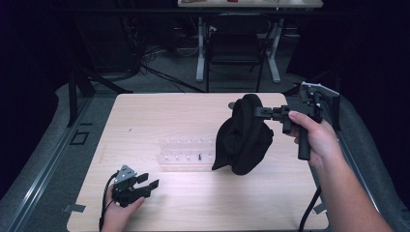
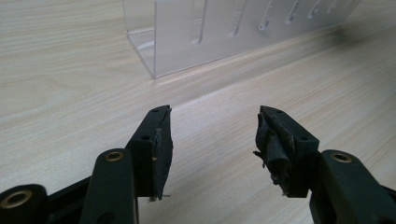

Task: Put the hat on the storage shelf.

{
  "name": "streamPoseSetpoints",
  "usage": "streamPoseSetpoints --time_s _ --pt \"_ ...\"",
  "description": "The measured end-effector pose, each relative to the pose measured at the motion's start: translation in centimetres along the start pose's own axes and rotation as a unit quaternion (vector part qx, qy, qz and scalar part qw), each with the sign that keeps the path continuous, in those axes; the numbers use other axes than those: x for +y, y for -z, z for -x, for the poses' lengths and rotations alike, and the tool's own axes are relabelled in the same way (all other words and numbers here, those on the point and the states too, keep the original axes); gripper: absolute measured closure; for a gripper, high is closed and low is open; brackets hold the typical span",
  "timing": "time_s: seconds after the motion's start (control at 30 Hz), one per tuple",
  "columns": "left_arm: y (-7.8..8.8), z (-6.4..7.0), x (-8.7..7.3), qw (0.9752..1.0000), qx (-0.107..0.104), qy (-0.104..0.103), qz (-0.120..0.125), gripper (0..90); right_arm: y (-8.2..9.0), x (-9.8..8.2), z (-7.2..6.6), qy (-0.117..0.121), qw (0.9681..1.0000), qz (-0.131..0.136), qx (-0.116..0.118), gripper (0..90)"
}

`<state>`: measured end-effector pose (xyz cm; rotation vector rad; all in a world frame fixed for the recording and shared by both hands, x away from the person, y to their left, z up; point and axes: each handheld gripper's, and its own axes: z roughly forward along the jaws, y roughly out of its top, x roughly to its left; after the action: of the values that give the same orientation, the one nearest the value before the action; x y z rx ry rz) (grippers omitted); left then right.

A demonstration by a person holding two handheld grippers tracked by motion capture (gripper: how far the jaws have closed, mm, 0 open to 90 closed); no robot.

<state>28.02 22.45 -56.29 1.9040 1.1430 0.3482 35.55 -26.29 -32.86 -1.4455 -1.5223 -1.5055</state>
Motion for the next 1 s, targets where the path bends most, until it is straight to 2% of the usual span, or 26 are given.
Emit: streamPoseSetpoints --time_s 0.23,0.43,0.67,1.0 --pt "-0.1 0.0 0.0 1.0000 -0.001 -0.001 -0.002 45.6 -1.7 0.7 -0.1 0.000 1.0000 -0.007 0.003 88.4" --pt "-0.2 -0.1 0.0 1.0000 -0.001 0.002 0.006 45.6 -3.4 1.5 0.0 0.000 0.9997 -0.018 0.015 88.3" --pt "-0.2 -0.1 0.0 1.0000 -0.003 0.002 0.006 45.6 -5.4 2.2 0.4 -0.004 0.9995 -0.028 0.014 88.4" --pt "-0.2 -0.2 0.1 1.0000 -0.003 0.001 0.004 45.6 -6.5 3.0 0.9 0.000 0.9995 -0.033 0.003 88.3"
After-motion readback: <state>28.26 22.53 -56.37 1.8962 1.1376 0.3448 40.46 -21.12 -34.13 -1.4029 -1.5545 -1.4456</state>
